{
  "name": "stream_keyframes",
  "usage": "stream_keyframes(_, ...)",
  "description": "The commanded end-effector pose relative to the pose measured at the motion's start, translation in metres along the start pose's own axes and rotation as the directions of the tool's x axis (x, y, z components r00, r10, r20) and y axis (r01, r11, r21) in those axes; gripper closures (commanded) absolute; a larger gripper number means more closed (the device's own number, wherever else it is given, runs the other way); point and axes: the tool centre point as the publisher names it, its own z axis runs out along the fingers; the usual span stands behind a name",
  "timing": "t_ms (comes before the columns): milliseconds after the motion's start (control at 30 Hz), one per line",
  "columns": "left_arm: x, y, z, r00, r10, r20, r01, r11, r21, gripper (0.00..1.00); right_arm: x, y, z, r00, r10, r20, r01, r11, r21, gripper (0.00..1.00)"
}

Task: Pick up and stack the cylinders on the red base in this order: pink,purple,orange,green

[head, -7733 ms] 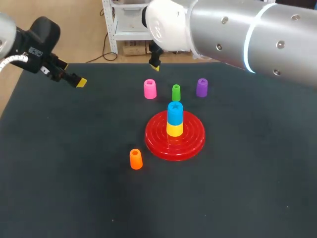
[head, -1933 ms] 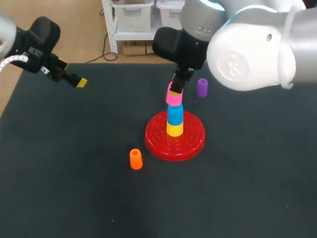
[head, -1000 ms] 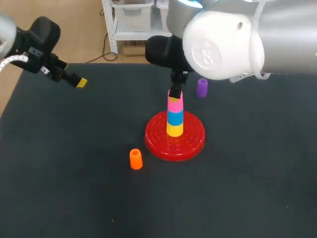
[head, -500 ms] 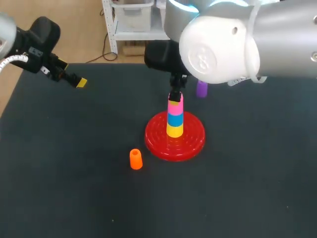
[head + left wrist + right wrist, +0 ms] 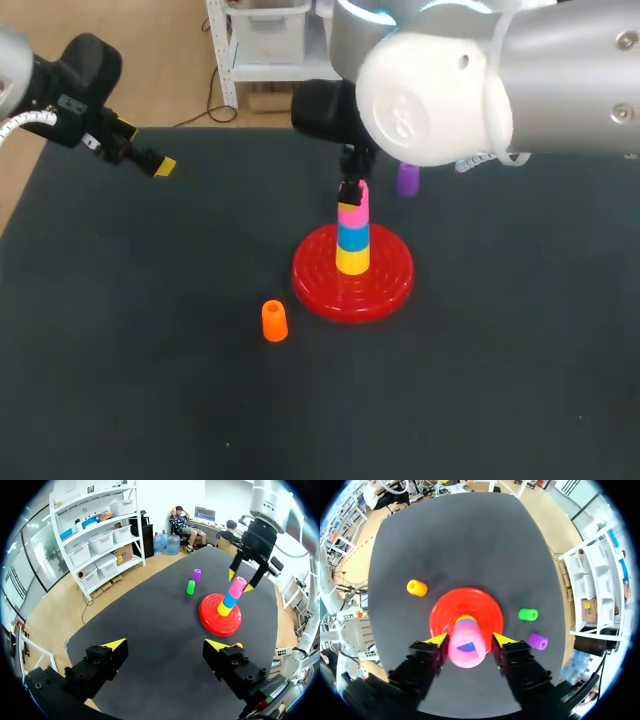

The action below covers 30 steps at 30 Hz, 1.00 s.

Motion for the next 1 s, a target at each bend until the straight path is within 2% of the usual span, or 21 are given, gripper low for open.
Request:
stream_keyframes(33,0.000,0.000,0.000,1.000,0.000,-0.002,0.000,1.000,-0.001,0.00,-0.003,-0.006,-0.019,0.999,0.015,0.038,-0.015,1.000,0.015,0.00)
stream_keyframes(200,0.000,0.000,0.000,1.000,0.000,-0.002,0.000,1.000,-0.001,0.00,-0.016,-0.015,-0.042,0.996,-0.011,0.087,0.006,0.998,0.062,0.00)
stream_keyframes(333,0.000,0.000,0.000,1.000,0.000,-0.002,0.000,1.000,-0.001,0.00,-0.020,-0.021,-0.047,0.996,-0.007,0.088,0.000,0.996,0.087,0.00)
stream_keyframes(467,0.000,0.000,0.000,1.000,0.000,-0.002,0.000,1.000,-0.001,0.00,-0.018,-0.041,-0.043,0.994,0.068,0.080,-0.078,0.990,0.118,0.00)
stream_keyframes(567,0.000,0.000,0.000,1.000,0.000,-0.002,0.000,1.000,-0.001,0.00,-0.017,-0.064,-0.037,0.985,0.150,0.080,-0.160,0.977,0.142,0.00)
stream_keyframes(733,0.000,0.000,0.000,1.000,0.000,-0.002,0.000,1.000,-0.001,0.00,-0.012,-0.106,-0.023,0.950,0.303,0.071,-0.311,0.936,0.166,0.00)
stream_keyframes(867,0.000,0.000,0.000,1.000,0.000,-0.002,0.000,1.000,-0.001,0.00,0.003,-0.133,-0.006,0.903,0.429,0.037,-0.429,0.889,0.162,0.00)
stream_keyframes(1000,0.000,0.000,0.000,1.000,0.000,-0.002,0.000,1.000,-0.001,0.00,0.021,-0.151,0.015,0.838,0.545,0.003,-0.540,0.830,0.135,0.00)
